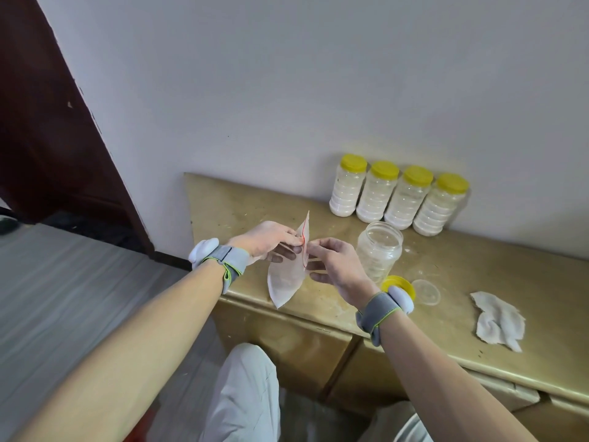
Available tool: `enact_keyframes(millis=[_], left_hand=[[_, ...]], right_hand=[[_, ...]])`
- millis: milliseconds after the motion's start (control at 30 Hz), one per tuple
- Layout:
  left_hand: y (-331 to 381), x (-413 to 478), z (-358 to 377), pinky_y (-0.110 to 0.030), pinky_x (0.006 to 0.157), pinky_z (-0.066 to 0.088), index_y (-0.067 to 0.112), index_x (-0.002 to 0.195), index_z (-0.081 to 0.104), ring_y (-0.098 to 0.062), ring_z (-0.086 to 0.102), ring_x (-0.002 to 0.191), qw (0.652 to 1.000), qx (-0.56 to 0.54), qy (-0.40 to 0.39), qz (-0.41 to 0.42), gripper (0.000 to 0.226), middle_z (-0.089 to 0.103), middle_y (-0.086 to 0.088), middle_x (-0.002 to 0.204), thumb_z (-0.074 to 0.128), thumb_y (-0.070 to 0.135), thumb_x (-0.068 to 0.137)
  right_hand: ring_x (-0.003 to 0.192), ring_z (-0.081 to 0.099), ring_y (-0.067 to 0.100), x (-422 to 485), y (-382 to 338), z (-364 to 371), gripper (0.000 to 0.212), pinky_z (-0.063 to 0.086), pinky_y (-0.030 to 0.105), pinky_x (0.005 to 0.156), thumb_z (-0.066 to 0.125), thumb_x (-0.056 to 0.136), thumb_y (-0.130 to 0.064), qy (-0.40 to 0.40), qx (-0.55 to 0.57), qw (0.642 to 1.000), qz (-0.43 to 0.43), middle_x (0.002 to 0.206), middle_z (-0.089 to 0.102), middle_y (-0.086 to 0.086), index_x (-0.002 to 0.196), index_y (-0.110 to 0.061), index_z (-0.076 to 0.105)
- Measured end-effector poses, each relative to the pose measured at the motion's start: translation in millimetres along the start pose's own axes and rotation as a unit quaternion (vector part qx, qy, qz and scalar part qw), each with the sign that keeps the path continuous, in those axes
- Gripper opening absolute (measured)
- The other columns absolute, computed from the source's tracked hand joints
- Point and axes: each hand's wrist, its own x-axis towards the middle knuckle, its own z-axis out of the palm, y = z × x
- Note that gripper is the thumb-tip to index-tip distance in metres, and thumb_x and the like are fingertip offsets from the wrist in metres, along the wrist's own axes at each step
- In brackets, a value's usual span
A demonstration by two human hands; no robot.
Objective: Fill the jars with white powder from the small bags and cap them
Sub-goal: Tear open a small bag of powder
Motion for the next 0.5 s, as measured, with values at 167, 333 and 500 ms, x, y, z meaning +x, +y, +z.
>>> enact_keyframes(millis=[167, 333, 500], left_hand=[[-2.3, -2.4, -2.1, -0.027, 0.070, 0.042, 0.016, 0.090, 0.068, -0.014, 0.065, 0.073, 1.000, -0.001, -0.001, -0.002, 0.005, 0.066, 0.004, 0.075, 0.066, 0.019, 0.094], [-4.4, -5.7, -2.0, -0.028, 0.069, 0.042, 0.018, 0.087, 0.067, -0.016, 0.066, 0.075, 1.000, -0.015, -0.006, -0.013, 0.010, 0.067, 0.005, 0.076, 0.062, 0.018, 0.096], [2.6, -13.1, -1.5, -0.026, 0.068, 0.043, 0.017, 0.095, 0.075, -0.016, 0.066, 0.078, 1.000, 0.015, 0.002, -0.012, 0.027, 0.071, 0.002, 0.087, 0.069, 0.043, 0.091]], right_hand=[[0.064, 0.062, 0.016, -0.7, -1.7, 3.6, 0.004, 0.052, 0.027, 0.057, 0.064, 0.090, -0.012, -0.008, -0.038, 0.999, -0.008, 0.069, 0.066, 0.002, 0.086, -0.013, 0.062], [0.062, 0.063, 0.014, 1.5, 0.3, 3.4, 0.007, 0.053, 0.028, 0.060, 0.061, 0.093, -0.015, -0.006, -0.062, 0.998, -0.020, 0.070, 0.067, 0.001, 0.087, -0.012, 0.061], [0.060, 0.063, 0.011, 4.4, 2.5, 7.4, 0.007, 0.050, 0.022, 0.054, 0.059, 0.097, -0.017, 0.004, -0.105, 0.993, -0.047, 0.079, 0.070, 0.003, 0.093, -0.011, 0.059]])
